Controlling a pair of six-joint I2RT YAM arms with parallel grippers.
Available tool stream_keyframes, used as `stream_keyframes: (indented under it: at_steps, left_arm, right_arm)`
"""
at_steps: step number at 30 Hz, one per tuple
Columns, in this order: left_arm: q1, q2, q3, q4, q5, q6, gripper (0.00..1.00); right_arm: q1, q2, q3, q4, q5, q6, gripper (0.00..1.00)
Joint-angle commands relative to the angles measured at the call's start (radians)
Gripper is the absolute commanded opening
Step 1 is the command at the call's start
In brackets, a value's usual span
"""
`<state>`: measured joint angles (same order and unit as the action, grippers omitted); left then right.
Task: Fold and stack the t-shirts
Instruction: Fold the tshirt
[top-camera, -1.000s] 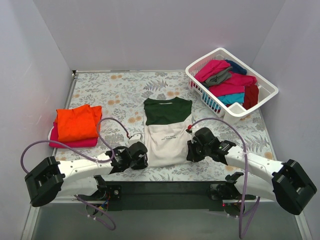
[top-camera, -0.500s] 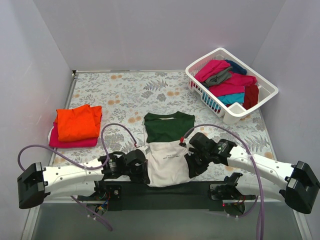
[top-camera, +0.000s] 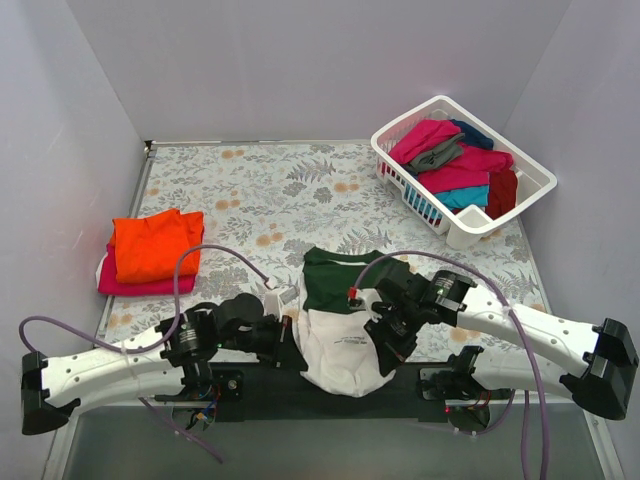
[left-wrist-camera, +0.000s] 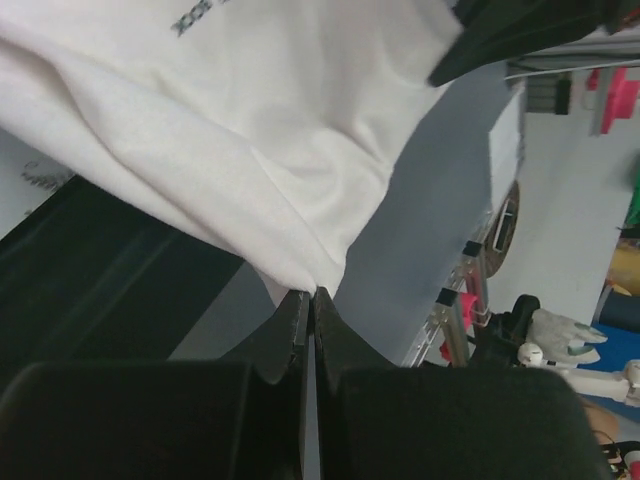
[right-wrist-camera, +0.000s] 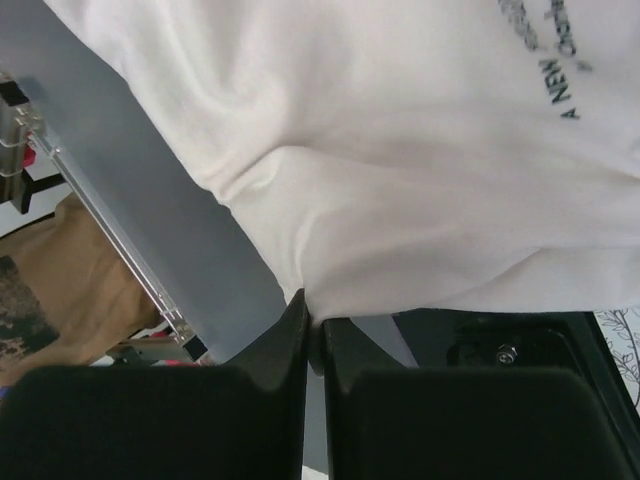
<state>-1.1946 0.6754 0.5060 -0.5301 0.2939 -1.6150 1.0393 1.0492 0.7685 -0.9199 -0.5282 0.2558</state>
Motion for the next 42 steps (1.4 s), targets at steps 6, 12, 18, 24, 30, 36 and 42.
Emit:
stream_keyframes:
  at_steps: [6,12,18,24,30,36,42]
  left_arm:
    - [-0.005,-0.066,0.062,0.13,-0.281,-0.002,0.0]
    - [-0.003,0.015,0.084,0.182,-0.473,0.049,0.0]
    - [-0.002,0.108,0.121,0.208,-0.715,0.107,0.0]
    - [0.041,0.249,0.164,0.277,-0.76,0.171,0.0]
    - [0.099,0.254,0.19,0.329,-0.727,0.239,0.0]
    - [0.161,0.266,0.21,0.363,-0.688,0.286,0.0]
    - [0.227,0.279,0.22,0.401,-0.636,0.317,0.0]
  right_arm:
    - [-0.034,-0.047,0.247,-0.114,0.184,-0.021,0.01]
    - [-0.096,-0.072,0.278,-0.117,0.396,-0.009,0.01]
    - [-0.119,-0.084,0.273,-0.063,0.552,0.007,0.01]
    - [-0.136,-0.078,0.272,0.002,0.625,0.013,0.01]
    - [-0.142,-0.092,0.301,0.038,0.688,0.014,0.01]
    - [-0.148,-0.069,0.351,0.062,0.724,-0.007,0.01]
    - [-0.18,-0.008,0.373,0.116,0.758,-0.046,0.01]
